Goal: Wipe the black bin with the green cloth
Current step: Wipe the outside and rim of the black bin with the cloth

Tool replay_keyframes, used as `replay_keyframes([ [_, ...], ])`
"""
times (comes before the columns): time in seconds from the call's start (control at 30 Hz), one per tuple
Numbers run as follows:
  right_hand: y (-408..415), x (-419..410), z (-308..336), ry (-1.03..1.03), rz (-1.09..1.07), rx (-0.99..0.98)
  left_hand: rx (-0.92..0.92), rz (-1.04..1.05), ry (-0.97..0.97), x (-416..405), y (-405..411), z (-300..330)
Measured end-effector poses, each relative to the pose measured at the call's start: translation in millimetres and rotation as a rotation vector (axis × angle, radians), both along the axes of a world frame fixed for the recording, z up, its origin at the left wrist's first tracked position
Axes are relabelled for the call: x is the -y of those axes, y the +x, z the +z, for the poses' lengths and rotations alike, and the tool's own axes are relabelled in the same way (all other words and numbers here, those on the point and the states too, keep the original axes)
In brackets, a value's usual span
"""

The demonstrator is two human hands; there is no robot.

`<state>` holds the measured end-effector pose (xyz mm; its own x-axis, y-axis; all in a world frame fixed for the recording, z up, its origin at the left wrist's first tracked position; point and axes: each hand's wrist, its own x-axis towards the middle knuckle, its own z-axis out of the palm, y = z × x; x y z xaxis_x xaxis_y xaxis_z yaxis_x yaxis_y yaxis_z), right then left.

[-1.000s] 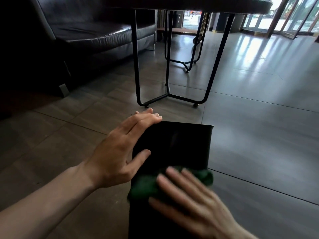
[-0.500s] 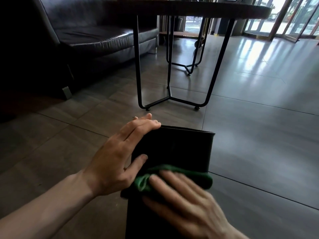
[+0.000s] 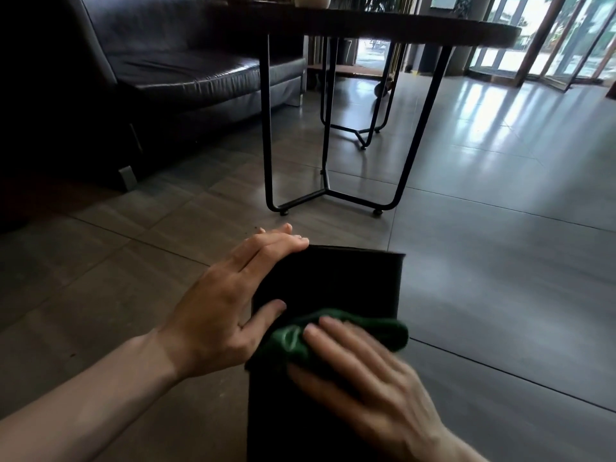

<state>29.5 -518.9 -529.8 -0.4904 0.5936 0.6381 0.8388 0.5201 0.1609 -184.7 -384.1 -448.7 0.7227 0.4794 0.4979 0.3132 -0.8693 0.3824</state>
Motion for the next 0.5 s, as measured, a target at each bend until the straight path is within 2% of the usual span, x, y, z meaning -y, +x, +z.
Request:
replay_keyframes([
  [0.13,19,-34,38,0.021,-0.271,-0.376,-0.001,0.041,-0.018,-1,-1,-1],
  [0.2,14,-42,43,0.036,-0.317,-0.418,0.001,0.055,-0.014,0,-2,-2],
  [0.27,4,-30,27,0.033,-0.242,-0.342,0.006,0.061,-0.01,-1,-5,-4],
  [0.43,-10,26,-18,-0.06,-0.021,0.043,-0.001,0.044,0.012,-4,-11,-6],
  [0.5,3,23,-10,-0.078,-0.026,-0.018,0.001,0.042,0.015,-5,-10,-7],
])
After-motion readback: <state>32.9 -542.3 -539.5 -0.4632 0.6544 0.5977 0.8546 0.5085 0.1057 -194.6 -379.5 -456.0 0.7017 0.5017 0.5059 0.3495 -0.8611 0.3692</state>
